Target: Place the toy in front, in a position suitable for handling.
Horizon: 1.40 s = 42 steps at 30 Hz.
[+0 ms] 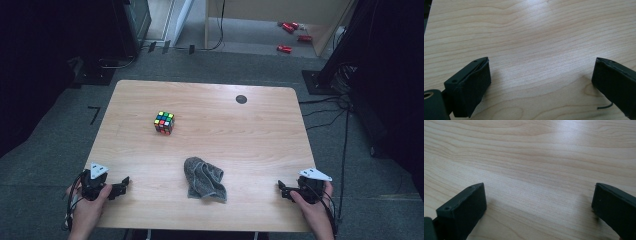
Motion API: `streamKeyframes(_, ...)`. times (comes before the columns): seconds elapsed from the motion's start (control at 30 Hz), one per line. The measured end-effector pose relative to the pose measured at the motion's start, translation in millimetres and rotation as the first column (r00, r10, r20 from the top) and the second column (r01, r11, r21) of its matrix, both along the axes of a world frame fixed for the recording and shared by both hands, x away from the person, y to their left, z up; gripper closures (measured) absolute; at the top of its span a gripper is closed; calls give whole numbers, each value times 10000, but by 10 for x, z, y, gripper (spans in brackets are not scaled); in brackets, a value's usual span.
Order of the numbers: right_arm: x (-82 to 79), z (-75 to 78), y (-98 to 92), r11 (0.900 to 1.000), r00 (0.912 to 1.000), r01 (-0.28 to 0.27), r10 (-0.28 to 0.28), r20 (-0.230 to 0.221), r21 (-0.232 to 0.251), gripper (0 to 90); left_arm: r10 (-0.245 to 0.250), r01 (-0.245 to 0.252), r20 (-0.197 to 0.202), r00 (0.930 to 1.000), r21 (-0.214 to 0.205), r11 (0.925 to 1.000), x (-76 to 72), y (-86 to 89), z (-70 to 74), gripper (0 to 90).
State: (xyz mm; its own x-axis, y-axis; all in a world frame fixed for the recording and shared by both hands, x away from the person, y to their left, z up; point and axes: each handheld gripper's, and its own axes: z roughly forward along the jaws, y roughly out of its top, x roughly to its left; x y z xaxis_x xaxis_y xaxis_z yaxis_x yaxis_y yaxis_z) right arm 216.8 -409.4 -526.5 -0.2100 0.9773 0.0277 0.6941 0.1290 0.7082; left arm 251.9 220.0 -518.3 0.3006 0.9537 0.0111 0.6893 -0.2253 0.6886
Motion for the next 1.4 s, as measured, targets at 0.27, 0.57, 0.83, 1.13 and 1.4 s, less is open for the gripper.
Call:
streamKeyframes(0.27,0,0,-13,10000,10000,33,-33,-1,-5,0,-4,4,-4,10000,-7,10000,11,-5,0,28)
streamKeyframes(0.57,-36,34,27,9999,9998,-44,47,205,-110,82,-3,3,-7,10000,-4,10000,12,-4,0,28)
streamKeyframes(0.83,-66,186,118,9986,9966,-290,255,780,446,132,60,-60,-14,10000,-5,10000,23,-15,1,28)
streamKeyframes(1.13,-79,426,349,9920,9863,-904,769,1457,884,133,132,-132,-12,9999,-8,9999,38,-34,1,28)
streamKeyframes(1.4,-70,574,630,9817,9738,-1625,1432,1769,998,134,123,-123,-21,9999,-2,9999,42,-36,1,28)
